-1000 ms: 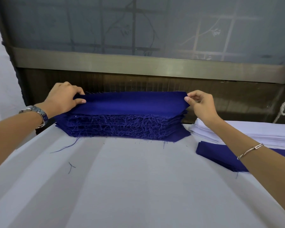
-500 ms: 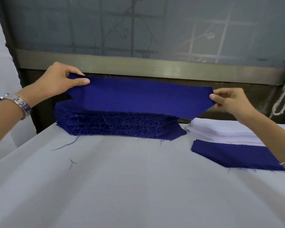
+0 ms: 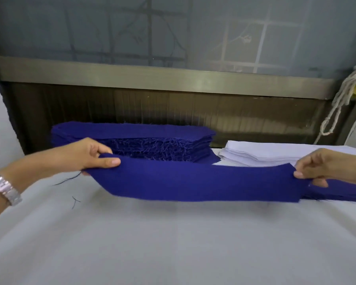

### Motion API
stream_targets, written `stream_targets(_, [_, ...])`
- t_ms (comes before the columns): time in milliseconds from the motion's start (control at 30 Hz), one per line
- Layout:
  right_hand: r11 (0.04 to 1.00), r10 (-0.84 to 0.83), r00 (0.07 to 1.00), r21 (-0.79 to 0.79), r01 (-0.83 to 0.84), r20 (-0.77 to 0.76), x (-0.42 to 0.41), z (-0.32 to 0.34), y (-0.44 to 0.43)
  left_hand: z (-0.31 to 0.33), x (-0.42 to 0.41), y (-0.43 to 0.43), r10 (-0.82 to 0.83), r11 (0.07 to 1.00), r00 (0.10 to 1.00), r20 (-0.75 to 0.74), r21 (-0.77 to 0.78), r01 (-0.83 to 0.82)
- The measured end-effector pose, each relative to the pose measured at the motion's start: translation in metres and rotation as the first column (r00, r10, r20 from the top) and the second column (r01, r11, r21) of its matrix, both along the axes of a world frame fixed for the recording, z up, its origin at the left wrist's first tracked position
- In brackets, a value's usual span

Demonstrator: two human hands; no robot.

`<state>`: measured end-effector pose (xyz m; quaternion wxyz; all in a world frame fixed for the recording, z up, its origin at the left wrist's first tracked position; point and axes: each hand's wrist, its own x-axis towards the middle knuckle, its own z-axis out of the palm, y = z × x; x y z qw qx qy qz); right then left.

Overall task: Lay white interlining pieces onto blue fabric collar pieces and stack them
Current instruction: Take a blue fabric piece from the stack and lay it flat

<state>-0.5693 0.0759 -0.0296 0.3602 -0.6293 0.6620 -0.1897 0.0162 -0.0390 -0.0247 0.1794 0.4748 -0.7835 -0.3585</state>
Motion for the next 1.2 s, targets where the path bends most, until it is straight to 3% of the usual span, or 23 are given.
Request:
stream_targets(200, [0.979,0.113,0.992,0.176,-0.101,-0.059,-0.018,-0.026,0.002,-0.026,0.0,0.017,-0.141,0.981,0.986,0.092,0.146,0.126])
stream_targets(433, [0.936,0.196,0.979,0.31,-0.168,-0.061,-0.003,-0.035,0.006,-0.037,0.002,0.024,-0.2,0.971,0.954,0.224,0.178,0.162])
stream_targets(800, [0.941,0.173,0.977,0.313,-0.126,-0.128,0.015,-0.027,0.016,-0.049,0.002,0.023,-0.004,0.977,0.861,0.508,-0.183,0.113])
stream_targets(1133, [0.938,0.158,0.975,0.332,-0.098,-0.158,0.017,-0.024,0.017,-0.042,0.011,0.018,0.124,0.958,0.831,0.542,-0.283,0.042])
stream_targets(1200, [0.934,0.169,0.972,0.341,-0.106,-0.162,0.017,-0.025,0.018,-0.042,0.011,0.016,0.159,0.931,0.841,0.517,-0.363,0.047])
